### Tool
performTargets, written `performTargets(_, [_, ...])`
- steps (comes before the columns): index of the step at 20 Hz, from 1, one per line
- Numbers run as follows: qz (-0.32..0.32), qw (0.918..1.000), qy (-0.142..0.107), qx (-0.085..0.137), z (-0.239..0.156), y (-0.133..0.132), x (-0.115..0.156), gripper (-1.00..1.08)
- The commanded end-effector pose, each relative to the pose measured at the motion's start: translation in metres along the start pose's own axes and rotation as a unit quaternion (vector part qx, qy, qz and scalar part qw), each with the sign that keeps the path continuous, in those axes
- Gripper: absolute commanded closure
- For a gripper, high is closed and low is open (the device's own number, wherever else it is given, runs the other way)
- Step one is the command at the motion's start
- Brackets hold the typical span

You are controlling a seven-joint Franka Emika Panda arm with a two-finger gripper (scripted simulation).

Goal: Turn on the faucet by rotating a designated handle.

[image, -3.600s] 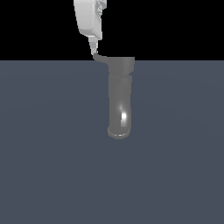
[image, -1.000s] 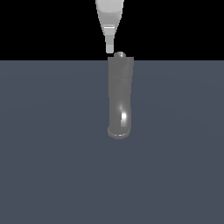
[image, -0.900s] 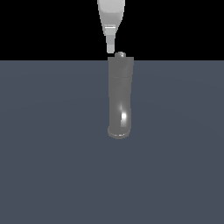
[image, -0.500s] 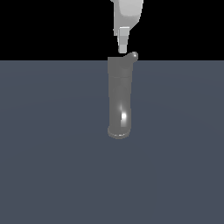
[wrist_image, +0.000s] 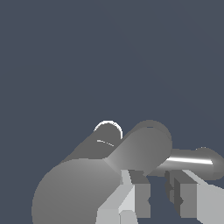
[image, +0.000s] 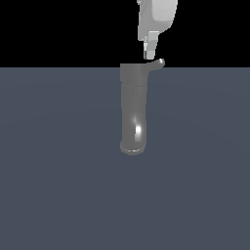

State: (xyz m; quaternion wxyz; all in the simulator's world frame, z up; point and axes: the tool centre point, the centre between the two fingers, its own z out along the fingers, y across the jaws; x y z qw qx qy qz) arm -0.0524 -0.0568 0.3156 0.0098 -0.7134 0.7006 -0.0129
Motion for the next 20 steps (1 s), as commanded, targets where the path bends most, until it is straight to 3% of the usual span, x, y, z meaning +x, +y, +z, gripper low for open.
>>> performTargets(1, [0.006,1.0,0.0,-0.002,0.004,-0.006,0.009,1.08])
performTargets(20, [0.031,0.9994,-0.002,-0.016,0.019,-0.049,0.056,1.08])
